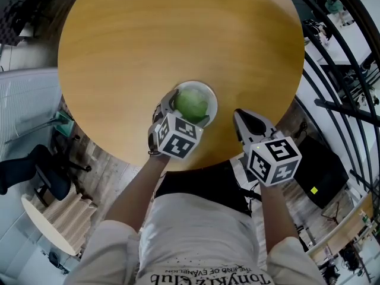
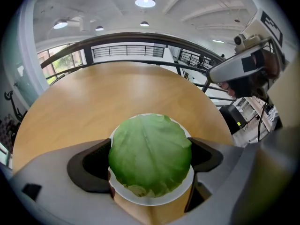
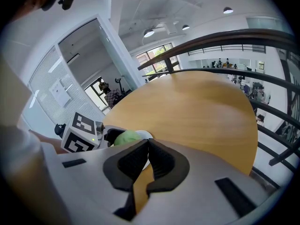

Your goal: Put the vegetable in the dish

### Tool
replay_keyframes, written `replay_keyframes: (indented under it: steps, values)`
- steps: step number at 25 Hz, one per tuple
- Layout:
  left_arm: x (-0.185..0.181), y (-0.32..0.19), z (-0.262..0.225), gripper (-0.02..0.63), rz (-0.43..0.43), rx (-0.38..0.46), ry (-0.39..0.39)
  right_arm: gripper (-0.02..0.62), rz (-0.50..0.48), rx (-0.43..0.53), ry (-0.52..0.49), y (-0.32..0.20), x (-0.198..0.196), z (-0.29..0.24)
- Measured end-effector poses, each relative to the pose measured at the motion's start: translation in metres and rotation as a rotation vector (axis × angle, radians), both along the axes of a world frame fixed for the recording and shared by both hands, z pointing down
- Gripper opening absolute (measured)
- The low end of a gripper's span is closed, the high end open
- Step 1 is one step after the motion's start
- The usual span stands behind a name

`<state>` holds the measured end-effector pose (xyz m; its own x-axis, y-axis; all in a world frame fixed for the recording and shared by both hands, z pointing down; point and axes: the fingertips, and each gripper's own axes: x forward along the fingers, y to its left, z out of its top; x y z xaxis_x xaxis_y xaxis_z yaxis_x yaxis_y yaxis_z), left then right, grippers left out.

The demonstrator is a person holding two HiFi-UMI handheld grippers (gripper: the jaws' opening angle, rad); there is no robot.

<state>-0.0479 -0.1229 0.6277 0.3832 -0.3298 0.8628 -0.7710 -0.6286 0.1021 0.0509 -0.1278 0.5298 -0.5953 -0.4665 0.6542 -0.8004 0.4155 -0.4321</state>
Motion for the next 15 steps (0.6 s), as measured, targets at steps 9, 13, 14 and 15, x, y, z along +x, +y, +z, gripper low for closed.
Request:
replay_keyframes:
  steps: [9, 13, 14, 15]
  values:
    - [0.0034, -0.0015, 0.0063, 0.497, 0.015, -0.010, -0.012, 0.025, 0.004, -0.007, 0.001, 0.0012, 0.0023, 0.0038]
    - [0.0054, -0.0027, 0.0065, 0.497, 0.012, -0.018, -0.006, 0.025, 0.002, -0.010, 0.001, 0.0014, 0.0028, 0.0045]
    - [0.0055, -0.0025, 0.0073, 0.497, 0.016, -0.019, -0.010, 0.025, 0.002, -0.011, 0.000, 0.0015, 0.0029, 0.0049]
    - [0.0054, -0.0020, 0.0084, 0.497, 0.023, -0.020, -0.017, 0.025, 0.002, -0.011, 0.000, 0.0016, 0.0028, 0.0053]
